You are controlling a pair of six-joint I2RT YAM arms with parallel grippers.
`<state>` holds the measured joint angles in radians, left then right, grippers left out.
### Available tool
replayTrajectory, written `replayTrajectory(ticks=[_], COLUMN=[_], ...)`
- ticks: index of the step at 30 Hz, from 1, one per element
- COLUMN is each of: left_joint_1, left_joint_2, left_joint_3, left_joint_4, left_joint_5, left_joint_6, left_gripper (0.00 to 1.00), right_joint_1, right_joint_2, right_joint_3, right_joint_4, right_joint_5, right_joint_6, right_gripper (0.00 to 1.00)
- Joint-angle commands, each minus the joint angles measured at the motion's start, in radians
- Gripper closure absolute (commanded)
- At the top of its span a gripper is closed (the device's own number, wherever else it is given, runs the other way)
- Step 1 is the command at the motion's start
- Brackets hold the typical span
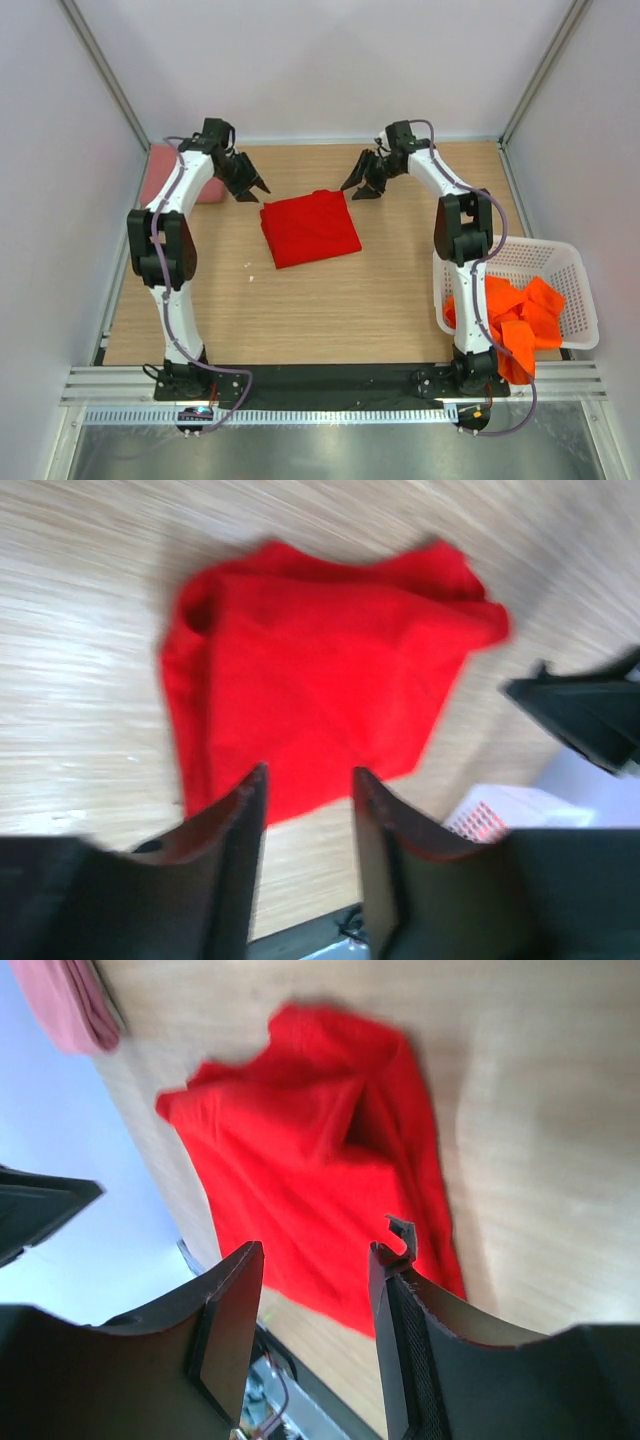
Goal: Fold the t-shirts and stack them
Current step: Fold the tshirt
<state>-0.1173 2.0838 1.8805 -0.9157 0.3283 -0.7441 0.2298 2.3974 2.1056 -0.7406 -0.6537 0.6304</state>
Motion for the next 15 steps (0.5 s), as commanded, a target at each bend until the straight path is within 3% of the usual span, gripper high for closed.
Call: replayTrajectory(ticks=[1,4,7,11,15], left_joint_1=[-0.036,-0.082,-0.102,-0.105,-0.105], left_joint_2=[-0.129,-0.131,-0.145,-0.171,-0.191], left_joint_3=[-0.110,-0.203,-0.294,-0.415,-0.478], left_joint_4=[0.149,0.198,0.250,0.247,0.224], left_joint_5=[0.162,0.238,0.269,0.242,0.190], left_joint_6=[-0.047,-0.063,-0.095,-0.084,-0.051], left_gripper=[0.63,0.79,0.87,0.93,0.94], right_joint_1=[0.035,0.051,0.057,0.057,0.057], right_joint_2=[-0.119,-0.145,-0.158,-0.190,-0.213], right_joint_3=[-0.070,-0.139,-0.188,-0.252,-0.301], right_joint_4=[-0.035,-0.031,-0.019,-0.002,0.004], right_joint_5=[-0.035,-0.053,-0.069,-0.070,-0.075], right_joint_6=[-0.070,-0.086,-0.087,-0.095,-0.103], right_gripper=[0.47,0.53,0.60,0.70,0.73])
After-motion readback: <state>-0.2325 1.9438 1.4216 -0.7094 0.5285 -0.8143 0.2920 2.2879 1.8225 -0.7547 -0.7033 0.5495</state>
